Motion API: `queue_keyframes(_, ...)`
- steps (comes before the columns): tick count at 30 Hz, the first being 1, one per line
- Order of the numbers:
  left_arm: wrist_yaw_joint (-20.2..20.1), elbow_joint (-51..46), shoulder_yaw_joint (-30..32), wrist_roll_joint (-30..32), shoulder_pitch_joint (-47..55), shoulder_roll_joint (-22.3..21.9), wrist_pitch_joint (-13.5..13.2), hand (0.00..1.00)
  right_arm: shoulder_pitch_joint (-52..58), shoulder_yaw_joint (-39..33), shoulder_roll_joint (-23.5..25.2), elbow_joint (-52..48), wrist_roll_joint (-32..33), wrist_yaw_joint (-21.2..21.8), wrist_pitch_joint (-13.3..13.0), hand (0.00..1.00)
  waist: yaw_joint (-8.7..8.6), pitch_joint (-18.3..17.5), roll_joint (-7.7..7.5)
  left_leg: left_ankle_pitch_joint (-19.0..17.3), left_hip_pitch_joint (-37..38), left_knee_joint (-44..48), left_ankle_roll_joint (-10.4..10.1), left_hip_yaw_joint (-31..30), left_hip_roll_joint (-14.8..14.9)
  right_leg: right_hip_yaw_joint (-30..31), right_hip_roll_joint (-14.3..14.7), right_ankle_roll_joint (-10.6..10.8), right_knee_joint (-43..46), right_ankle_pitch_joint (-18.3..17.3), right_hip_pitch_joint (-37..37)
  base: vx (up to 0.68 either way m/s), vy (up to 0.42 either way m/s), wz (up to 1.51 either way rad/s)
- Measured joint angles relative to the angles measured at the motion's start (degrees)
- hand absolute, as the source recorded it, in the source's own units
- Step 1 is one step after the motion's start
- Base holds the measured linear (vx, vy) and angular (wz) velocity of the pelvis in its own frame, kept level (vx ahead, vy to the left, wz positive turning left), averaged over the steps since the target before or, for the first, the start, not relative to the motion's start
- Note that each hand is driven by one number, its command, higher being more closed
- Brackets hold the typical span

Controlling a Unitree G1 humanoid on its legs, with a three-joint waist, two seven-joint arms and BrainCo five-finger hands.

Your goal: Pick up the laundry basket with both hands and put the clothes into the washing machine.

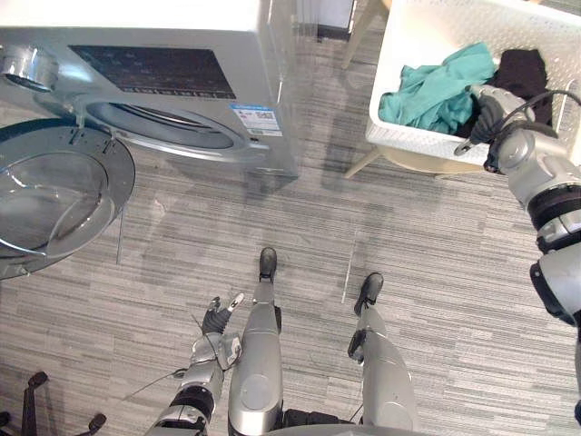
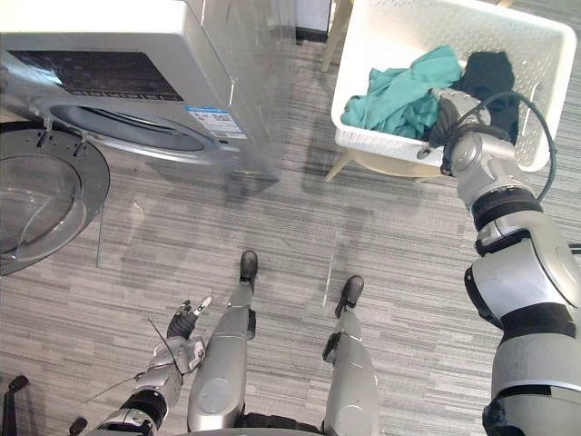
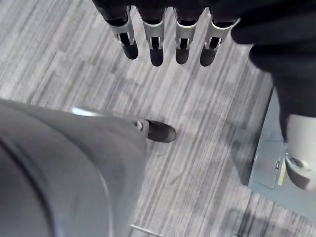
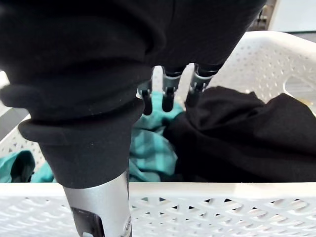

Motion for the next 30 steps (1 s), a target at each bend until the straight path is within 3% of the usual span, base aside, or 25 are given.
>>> queue_keyframes(7, 0.0, -1.1, -1.7, -1.2, -1.0, -1.1, -0.1, 0.0, -6.4, 4.9, -5.8, 0.8, -1.6, -2.6, 0.1, 0.0, 1.17, 0.1, 0.23, 4.6, -1.8, -6.8, -0.1, -2.3, -0.1, -1.9, 0.1, -0.2, -0.5, 0.2, -3.2, -0.01, -0.001, 0.12)
queue_keyframes(14, 0.0, -2.8, -0.5, -1.5, -1.2, -2.9, -0.2, 0.0, -5.8, 5.8, -7.7, -5.4, 0.2, -3.6, 0.3, 0.0, 1.03, 0.1, 0.26, 5.2, -2.2, -7.3, -0.4, -2.4, -0.1, -2.6, 0.1, -0.2, -0.5, 0.1, -3.8, 0.0, 0.009, 0.01)
queue_keyframes(18, -1.2, -3.2, -0.5, -1.3, -1.5, -3.2, -0.1, 0.0, 1.6, 7.2, -5.6, -7.9, 6.5, 1.4, -0.1, 0.0, 1.88, 0.2, 0.33, 5.2, -0.5, -6.8, -0.4, -2.6, 0.0, -2.7, 0.1, -0.2, -0.4, 0.1, -1.9, 0.0, 0.0, 0.0)
queue_keyframes(23, -2.6, -3.1, -1.1, -1.0, -2.1, -2.9, 0.2, 0.0, 2.6, 10.1, -5.7, -8.7, 12.6, 7.2, -2.2, 0.0, 2.42, 0.2, 0.33, 5.1, -0.3, -5.9, -0.4, -3.3, 0.1, -3.2, 0.4, -0.5, 0.0, -0.2, -1.2, -0.03, 0.003, 0.06)
queue_keyframes(30, -3.8, -2.1, -2.2, -0.9, -2.1, -0.1, 0.4, 0.0, 6.7, 14.6, -6.9, -12.8, 18.4, 15.0, -2.3, 0.0, 2.64, 0.1, 0.18, 5.0, -0.3, -5.9, -0.1, -3.3, 0.1, -3.2, 0.4, -0.5, 0.5, -0.2, -1.2, -0.04, 0.016, 0.02)
